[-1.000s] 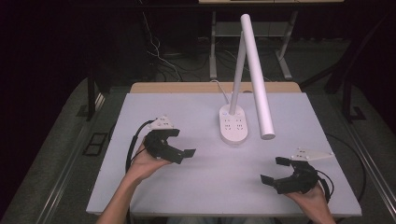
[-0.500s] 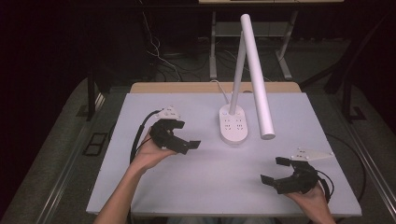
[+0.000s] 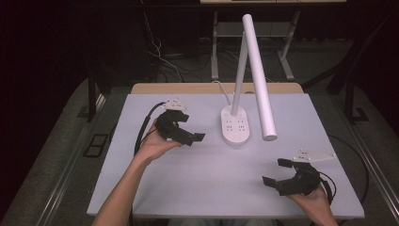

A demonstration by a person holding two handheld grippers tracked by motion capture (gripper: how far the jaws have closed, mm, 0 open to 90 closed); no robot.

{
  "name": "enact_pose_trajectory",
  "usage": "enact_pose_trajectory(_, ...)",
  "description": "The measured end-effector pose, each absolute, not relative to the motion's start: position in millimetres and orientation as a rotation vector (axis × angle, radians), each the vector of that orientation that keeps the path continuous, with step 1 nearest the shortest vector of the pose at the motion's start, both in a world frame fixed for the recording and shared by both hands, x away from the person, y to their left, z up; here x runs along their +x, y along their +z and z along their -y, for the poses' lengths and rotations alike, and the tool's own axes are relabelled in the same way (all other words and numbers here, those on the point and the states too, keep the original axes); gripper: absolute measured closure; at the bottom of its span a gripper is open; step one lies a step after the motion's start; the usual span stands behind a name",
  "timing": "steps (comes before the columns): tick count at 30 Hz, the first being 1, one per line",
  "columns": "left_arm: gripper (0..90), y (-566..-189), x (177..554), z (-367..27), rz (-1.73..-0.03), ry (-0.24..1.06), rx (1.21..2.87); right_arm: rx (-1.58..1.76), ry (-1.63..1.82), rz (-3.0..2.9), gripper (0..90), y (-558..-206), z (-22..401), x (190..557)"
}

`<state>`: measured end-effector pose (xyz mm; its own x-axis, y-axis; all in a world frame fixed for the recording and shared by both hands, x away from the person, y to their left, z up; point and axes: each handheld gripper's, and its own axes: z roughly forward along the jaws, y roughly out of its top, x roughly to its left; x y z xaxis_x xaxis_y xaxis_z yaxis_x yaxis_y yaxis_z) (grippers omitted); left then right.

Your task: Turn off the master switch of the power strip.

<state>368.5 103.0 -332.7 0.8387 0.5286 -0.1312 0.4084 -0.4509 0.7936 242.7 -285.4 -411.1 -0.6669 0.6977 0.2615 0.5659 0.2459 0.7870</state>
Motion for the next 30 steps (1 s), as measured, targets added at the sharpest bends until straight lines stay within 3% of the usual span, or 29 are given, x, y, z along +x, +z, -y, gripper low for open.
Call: enact_pose_trajectory(30, 1.2, -320, 410, -70, -0.664, 0.174, 2.132, 1.217, 1.399, -2.358, 0.8, -411, 288, 242)
